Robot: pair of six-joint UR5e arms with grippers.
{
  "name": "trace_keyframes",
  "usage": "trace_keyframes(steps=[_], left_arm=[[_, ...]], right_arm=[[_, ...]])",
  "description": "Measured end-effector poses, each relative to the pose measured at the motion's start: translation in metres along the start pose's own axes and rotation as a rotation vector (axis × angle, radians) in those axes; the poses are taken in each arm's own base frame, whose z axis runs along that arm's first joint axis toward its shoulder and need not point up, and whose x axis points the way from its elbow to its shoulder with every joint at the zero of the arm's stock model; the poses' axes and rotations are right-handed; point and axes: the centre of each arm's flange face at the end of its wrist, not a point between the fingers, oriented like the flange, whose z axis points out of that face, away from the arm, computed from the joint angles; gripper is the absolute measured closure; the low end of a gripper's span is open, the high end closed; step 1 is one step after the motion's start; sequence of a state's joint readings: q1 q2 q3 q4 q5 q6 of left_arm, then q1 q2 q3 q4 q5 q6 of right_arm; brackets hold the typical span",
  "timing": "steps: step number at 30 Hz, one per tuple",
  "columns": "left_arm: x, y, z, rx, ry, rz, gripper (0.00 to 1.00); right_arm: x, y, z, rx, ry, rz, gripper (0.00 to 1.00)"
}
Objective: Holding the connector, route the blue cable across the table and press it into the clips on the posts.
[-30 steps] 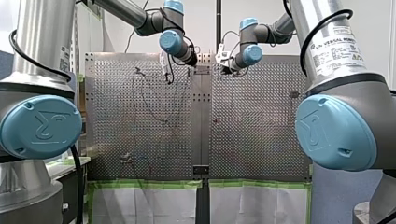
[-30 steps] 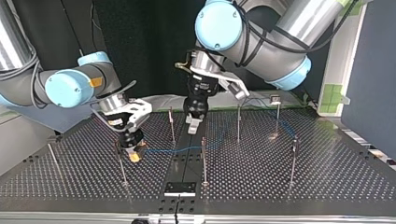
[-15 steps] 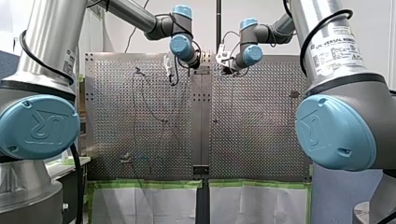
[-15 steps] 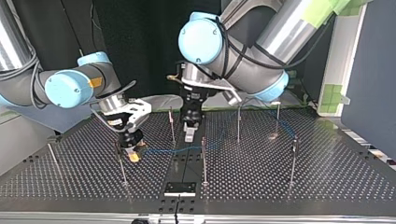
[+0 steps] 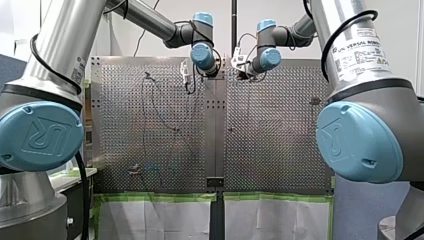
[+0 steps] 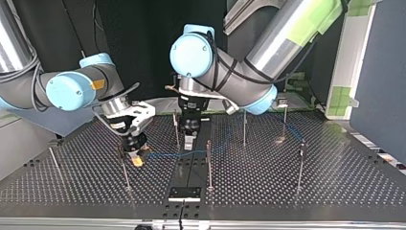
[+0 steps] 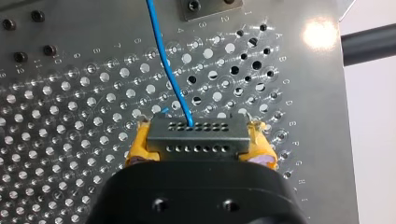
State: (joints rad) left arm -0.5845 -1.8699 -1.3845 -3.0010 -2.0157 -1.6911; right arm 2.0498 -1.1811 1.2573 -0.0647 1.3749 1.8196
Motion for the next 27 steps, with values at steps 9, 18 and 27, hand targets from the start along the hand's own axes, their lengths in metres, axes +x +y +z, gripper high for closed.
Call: trace_keyframes(steps=[9,18,27], left_arm=[[0.017,-0.011,0.034,-0.032,0.000,0.008,0.00],[0.021,-0.006,0.059,-0.058,-0.027,-0.002,0.00],[0.027,0.006,0.076,-0.065,-0.020,0.003,0.00]], right_arm=[[0.000,0.000,0.000,0.000,0.000,-0.002,1.00],[0.000,0.001,0.000,-0.001,0.000,-0.003,1.00],[0.000,0.001,0.000,0.000,0.000,-0.003,1.00]])
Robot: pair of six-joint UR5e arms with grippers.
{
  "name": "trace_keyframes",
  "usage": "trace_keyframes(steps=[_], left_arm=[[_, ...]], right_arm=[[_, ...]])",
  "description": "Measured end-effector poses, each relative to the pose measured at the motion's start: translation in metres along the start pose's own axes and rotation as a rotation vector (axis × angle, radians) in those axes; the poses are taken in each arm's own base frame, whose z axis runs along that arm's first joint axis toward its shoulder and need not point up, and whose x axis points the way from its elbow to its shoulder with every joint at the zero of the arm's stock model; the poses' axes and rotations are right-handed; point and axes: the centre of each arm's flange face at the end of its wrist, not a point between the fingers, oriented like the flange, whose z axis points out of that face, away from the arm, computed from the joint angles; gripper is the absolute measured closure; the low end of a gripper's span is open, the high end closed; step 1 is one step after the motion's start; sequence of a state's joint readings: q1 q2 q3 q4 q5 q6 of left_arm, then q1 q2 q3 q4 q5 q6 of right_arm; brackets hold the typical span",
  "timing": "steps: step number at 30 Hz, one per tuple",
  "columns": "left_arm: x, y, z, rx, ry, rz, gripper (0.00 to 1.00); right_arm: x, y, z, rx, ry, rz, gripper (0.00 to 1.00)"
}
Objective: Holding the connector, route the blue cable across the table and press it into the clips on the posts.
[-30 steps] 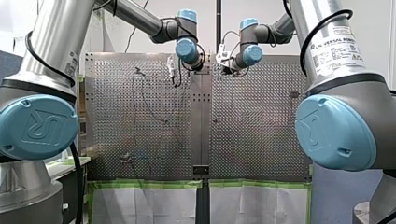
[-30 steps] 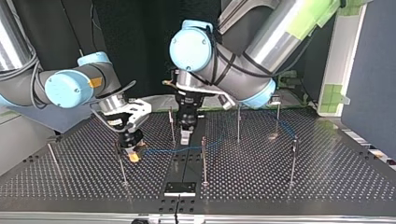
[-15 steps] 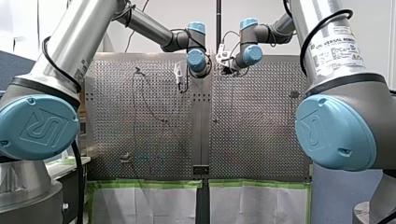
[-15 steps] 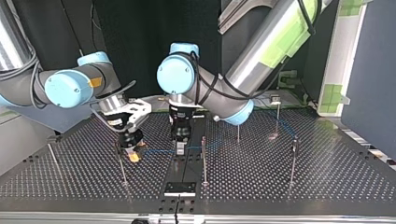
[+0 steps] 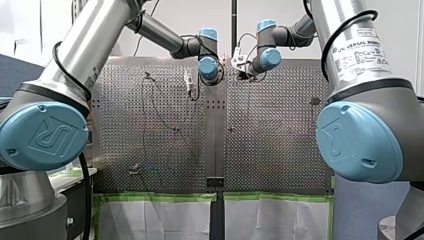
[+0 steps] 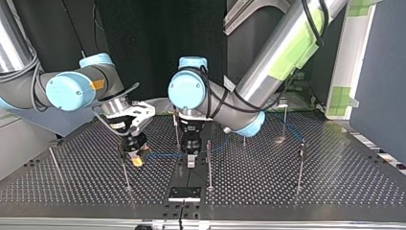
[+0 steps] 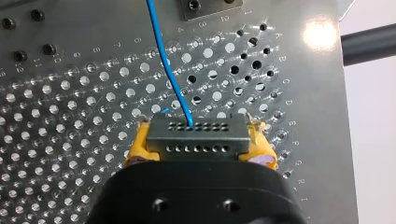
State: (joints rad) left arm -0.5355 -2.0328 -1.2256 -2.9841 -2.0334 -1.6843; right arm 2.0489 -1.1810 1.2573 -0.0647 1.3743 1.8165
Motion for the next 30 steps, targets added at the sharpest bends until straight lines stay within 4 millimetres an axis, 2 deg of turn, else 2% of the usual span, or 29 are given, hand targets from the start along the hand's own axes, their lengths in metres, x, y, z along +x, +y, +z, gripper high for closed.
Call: trace_keyframes(steps=[3,8,15,16,17,18,19,20,21,22,23,24,30], left_arm=[[0.005,0.000,0.007,-0.004,0.012,0.006,0.00],[-0.004,-0.002,0.015,-0.009,0.002,0.001,0.00],[-0.004,-0.004,0.009,-0.041,0.016,0.008,0.00],[-0.004,-0.004,0.009,-0.041,0.017,0.008,0.13],[-0.004,-0.005,0.008,-0.042,0.018,0.007,0.13],[-0.004,-0.006,0.007,-0.041,0.018,0.006,0.34],[-0.004,-0.007,0.006,-0.040,0.019,0.006,0.49],[-0.004,-0.008,0.006,-0.039,0.019,0.005,0.49],[-0.004,-0.009,0.005,-0.038,0.020,0.004,0.70],[-0.004,-0.009,0.005,-0.036,0.019,0.003,0.83],[-0.003,-0.010,0.004,-0.035,0.020,0.001,0.83],[-0.003,-0.011,0.004,-0.033,0.020,-0.001,1.00],[-0.003,-0.012,0.003,-0.034,0.022,-0.022,1.00]], right_arm=[[0.000,0.000,0.000,0.001,0.000,0.001,1.00],[0.000,0.000,0.000,0.001,-0.001,0.002,1.00],[0.000,0.000,0.000,0.002,-0.001,0.004,1.00],[0.000,0.000,0.000,0.002,-0.001,0.004,1.00],[0.000,0.000,0.000,0.002,-0.001,0.004,1.00],[0.000,0.000,0.000,0.002,-0.001,0.004,1.00],[0.000,0.000,0.000,0.002,-0.001,0.005,1.00],[0.000,0.000,0.000,0.002,-0.002,0.005,1.00],[0.000,0.000,0.000,0.002,-0.002,0.005,1.00],[0.000,0.000,0.000,0.002,-0.002,0.005,1.00],[0.000,0.000,0.000,0.002,-0.002,0.005,1.00],[0.000,0.000,0.000,0.003,-0.002,0.005,1.00],[-0.001,-0.003,0.000,0.005,-0.004,0.005,1.00]])
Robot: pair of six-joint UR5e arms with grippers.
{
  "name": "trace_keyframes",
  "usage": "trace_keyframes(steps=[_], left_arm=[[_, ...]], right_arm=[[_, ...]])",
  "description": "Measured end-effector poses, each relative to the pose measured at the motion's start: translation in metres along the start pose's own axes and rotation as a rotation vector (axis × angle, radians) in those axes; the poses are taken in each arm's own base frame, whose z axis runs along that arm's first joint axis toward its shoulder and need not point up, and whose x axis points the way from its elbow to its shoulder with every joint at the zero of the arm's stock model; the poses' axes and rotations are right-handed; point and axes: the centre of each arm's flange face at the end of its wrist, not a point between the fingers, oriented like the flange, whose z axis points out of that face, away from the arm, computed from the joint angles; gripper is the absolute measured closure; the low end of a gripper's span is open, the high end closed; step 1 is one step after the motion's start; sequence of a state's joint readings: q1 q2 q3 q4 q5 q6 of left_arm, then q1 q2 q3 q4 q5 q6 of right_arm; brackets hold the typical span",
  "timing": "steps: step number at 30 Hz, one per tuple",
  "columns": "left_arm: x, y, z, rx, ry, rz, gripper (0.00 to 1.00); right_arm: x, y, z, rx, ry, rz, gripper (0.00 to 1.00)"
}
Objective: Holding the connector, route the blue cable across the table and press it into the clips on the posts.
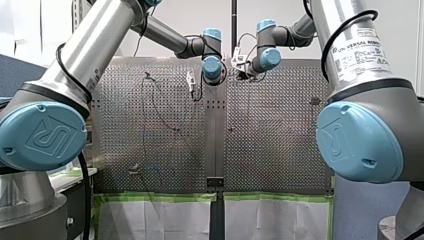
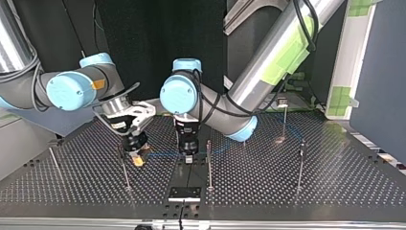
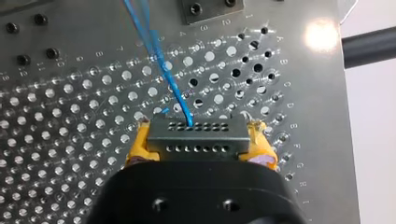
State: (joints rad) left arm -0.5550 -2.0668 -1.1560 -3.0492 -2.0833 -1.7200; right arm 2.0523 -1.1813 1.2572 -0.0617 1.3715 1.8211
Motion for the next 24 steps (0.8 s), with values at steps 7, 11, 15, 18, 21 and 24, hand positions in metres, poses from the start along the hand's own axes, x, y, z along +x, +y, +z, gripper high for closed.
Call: trace_keyframes(steps=[7,11,15,18,21,24], left_arm=[[0.008,0.005,-0.005,-0.033,0.027,-0.001,1.00],[0.019,0.010,-0.015,-0.068,0.063,0.018,1.00],[0.018,0.013,-0.025,-0.071,0.059,0.008,1.00],[0.013,0.014,-0.033,-0.064,0.041,-0.007,1.00],[0.016,0.013,-0.040,-0.053,0.031,-0.013,1.00],[0.026,0.011,-0.046,-0.028,0.031,-0.008,1.00]], right_arm=[[-0.002,-0.003,-0.001,0.003,-0.009,0.002,1.00],[-0.006,-0.004,-0.003,0.002,-0.023,0.003,1.00],[-0.015,-0.003,-0.006,-0.004,-0.044,0.005,1.00],[-0.023,-0.002,-0.008,-0.008,-0.062,0.007,1.00],[-0.031,-0.001,-0.011,-0.011,-0.078,0.008,1.00],[-0.038,0.000,-0.014,-0.014,-0.093,0.009,1.00]])
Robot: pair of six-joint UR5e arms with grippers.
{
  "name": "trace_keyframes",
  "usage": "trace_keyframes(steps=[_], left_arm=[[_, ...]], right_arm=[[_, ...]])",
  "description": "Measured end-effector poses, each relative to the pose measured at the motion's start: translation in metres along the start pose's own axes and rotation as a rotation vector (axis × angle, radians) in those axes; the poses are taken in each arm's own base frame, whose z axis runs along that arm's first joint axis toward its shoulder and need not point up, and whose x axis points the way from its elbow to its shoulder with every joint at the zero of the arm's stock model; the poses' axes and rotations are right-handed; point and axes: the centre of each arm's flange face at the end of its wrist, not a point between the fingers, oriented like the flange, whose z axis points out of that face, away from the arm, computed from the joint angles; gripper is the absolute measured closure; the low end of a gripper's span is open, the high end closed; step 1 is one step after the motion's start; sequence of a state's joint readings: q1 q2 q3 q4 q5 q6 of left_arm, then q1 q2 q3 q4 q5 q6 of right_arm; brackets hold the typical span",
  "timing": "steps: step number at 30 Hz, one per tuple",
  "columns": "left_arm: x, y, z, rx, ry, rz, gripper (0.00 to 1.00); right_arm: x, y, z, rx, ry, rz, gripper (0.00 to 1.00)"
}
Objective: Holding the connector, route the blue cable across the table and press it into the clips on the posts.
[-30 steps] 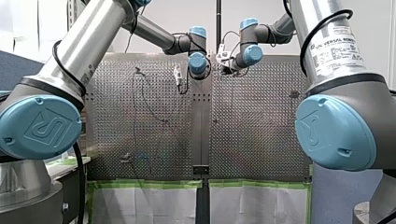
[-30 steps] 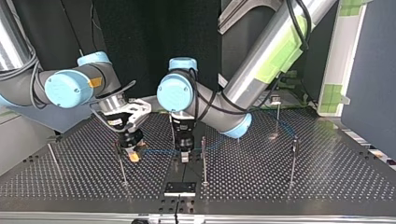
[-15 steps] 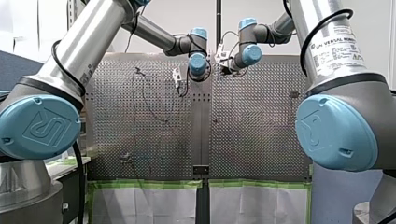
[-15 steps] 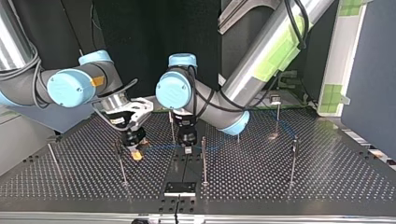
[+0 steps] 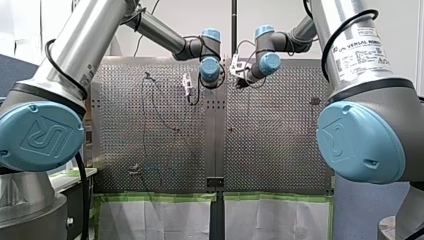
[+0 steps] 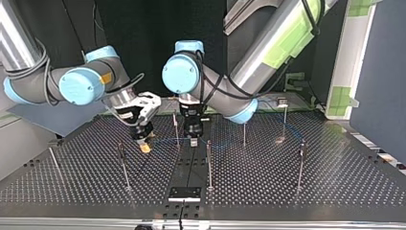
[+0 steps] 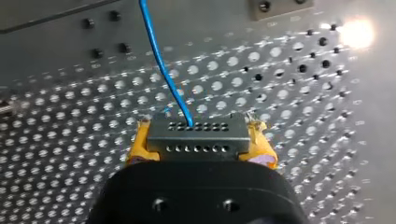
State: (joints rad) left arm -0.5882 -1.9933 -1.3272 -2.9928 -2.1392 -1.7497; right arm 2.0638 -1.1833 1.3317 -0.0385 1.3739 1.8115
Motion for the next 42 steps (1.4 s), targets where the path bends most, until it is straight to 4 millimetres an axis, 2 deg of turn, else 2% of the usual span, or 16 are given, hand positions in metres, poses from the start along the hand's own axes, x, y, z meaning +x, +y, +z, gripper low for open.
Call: trace_keyframes(steps=[7,19,28,31,38,42], left_arm=[[0.025,0.003,-0.004,0.048,0.008,-0.003,1.00],[0.066,0.024,-0.005,0.063,0.012,-0.009,1.00],[0.101,0.031,-0.017,0.127,0.025,-0.014,1.00],[0.117,0.035,-0.020,0.143,0.037,-0.011,1.00],[0.185,0.045,-0.033,0.188,0.110,0.007,1.00],[0.214,0.052,-0.043,0.201,0.149,0.005,1.00]], right_arm=[[-0.014,0.004,-0.010,-0.012,-0.031,-0.001,1.00],[-0.031,0.011,-0.023,-0.034,-0.065,-0.001,1.00],[-0.064,0.029,-0.033,-0.082,-0.106,-0.019,1.00],[-0.076,0.033,-0.036,-0.086,-0.110,-0.016,1.00],[-0.106,0.038,-0.044,-0.087,-0.111,-0.010,1.00],[-0.119,0.042,-0.047,-0.089,-0.108,-0.006,1.00]])
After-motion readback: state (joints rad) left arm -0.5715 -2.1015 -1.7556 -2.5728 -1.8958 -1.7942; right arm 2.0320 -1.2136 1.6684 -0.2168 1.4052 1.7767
